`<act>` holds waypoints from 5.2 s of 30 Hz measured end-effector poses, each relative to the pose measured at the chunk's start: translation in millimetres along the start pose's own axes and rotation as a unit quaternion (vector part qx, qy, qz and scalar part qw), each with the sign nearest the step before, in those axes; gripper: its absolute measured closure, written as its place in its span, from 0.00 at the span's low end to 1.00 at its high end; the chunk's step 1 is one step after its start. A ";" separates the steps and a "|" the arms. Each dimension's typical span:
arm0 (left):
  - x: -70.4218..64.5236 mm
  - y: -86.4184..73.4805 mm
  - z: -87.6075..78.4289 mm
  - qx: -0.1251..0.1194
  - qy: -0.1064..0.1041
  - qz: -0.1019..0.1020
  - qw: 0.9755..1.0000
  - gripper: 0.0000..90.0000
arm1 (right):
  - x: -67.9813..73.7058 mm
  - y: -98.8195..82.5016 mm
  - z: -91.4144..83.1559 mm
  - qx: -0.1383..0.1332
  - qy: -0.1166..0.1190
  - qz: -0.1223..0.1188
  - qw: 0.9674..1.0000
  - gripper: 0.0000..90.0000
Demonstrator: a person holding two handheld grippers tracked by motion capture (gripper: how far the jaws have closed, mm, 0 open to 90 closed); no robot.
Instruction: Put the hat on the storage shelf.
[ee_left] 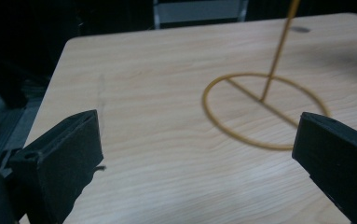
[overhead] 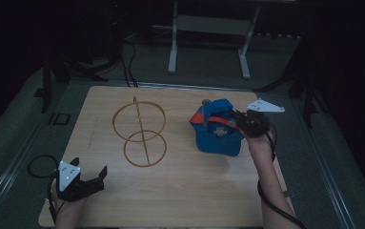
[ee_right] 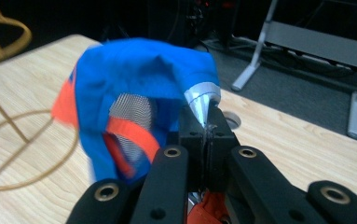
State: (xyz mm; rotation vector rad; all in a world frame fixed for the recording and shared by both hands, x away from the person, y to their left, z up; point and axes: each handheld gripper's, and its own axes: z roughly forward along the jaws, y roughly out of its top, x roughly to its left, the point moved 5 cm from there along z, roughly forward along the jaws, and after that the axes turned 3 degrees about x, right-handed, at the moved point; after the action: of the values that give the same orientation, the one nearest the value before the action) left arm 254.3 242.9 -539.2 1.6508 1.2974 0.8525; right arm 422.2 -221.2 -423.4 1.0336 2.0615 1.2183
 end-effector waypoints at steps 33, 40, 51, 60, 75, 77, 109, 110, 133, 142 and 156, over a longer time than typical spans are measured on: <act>-107.9 159.9 -17.9 -0.031 -0.146 0.102 0.983 0.02 | 43.6 30.8 -56.6 -0.055 0.021 -0.035 0.998 0.98; -138.4 170.9 0.1 -0.021 -0.169 0.129 0.977 0.06 | 59.8 24.5 -50.7 -0.044 0.042 -0.042 0.997 0.98; -187.1 187.2 31.3 -0.001 -0.202 0.160 0.966 0.14 | 80.3 22.1 -43.8 -0.033 0.061 -0.061 0.996 0.98; -216.6 194.2 61.0 0.030 -0.214 0.179 0.960 0.22 | 87.8 19.8 -45.7 -0.028 0.069 -0.071 0.995 0.98; -230.0 189.7 88.0 0.057 -0.229 0.184 0.954 0.65 | 94.5 13.8 -52.5 -0.033 0.085 -0.077 0.993 0.98; -232.4 189.0 89.7 0.054 -0.226 0.185 0.955 0.72 | 95.1 13.2 -52.5 -0.033 0.085 -0.078 0.993 0.98; -208.5 194.2 69.0 -0.087 -0.251 0.230 0.936 0.99 | 87.4 3.2 -113.9 -0.098 0.102 -0.088 0.986 0.86; -206.7 194.0 67.8 -0.094 -0.251 0.233 0.935 0.99 | 83.5 0.2 -114.0 -0.094 0.105 -0.085 0.986 0.85; -202.5 178.5 35.1 -0.155 -0.470 0.293 0.818 0.99 | 109.8 -39.6 -95.3 -0.049 0.212 -0.108 0.970 0.64; -220.4 170.3 23.5 -0.150 -0.534 0.309 0.773 0.99 | 127.3 -36.0 -94.5 -0.052 0.274 -0.118 0.953 0.60; -220.4 163.9 23.1 -0.128 -0.535 0.327 0.769 0.98 | 126.1 -33.4 -95.2 -0.050 0.267 -0.113 0.956 1.00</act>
State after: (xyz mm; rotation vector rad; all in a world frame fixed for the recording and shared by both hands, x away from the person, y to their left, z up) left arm 288.9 6.9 -401.2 1.8847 -0.2052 0.2672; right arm 267.9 -174.0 -417.0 0.4271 2.3979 1.5819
